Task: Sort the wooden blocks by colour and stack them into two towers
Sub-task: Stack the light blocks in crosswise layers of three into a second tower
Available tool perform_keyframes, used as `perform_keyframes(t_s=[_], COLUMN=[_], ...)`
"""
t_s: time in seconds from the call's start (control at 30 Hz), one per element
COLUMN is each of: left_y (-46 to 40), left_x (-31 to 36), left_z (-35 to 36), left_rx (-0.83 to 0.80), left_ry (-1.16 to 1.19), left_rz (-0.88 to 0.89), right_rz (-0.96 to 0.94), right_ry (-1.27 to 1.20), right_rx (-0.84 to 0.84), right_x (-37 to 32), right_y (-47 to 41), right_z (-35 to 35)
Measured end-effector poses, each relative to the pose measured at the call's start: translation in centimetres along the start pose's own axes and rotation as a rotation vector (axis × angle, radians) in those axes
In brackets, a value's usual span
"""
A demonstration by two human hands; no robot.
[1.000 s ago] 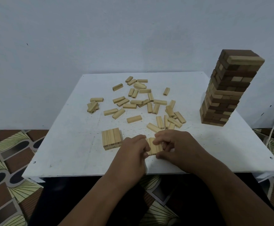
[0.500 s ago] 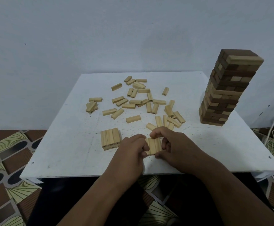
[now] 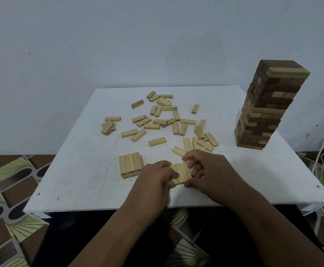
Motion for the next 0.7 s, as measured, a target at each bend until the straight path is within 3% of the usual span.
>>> perform_keyframes(t_s=[0.4,0.7], left_y=[-0.3,0.1], left_x=[-0.6,-0.8], left_z=[0.2,0.5], left_rx=[0.051,0.063], left_ry=[-0.021,0.014], left_rz=[0.055,-0.005], right_rz=[-0.109,-0.176], right_ry=[0.057,0.022], right_rx=[-0.016,0.011], right_x=[-0.6,-0.5], right_y=[0.4,0.7], right_z=[0.6,0.9])
Point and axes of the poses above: each hand's wrist, its own y-axis away from the middle knuckle, its own z-axis out of the palm, x = y × z, the point moved 4 cm from there along -y, towards the middle knuckle, and after that the axes turned 3 degrees about -x, right-handed, at the moved point
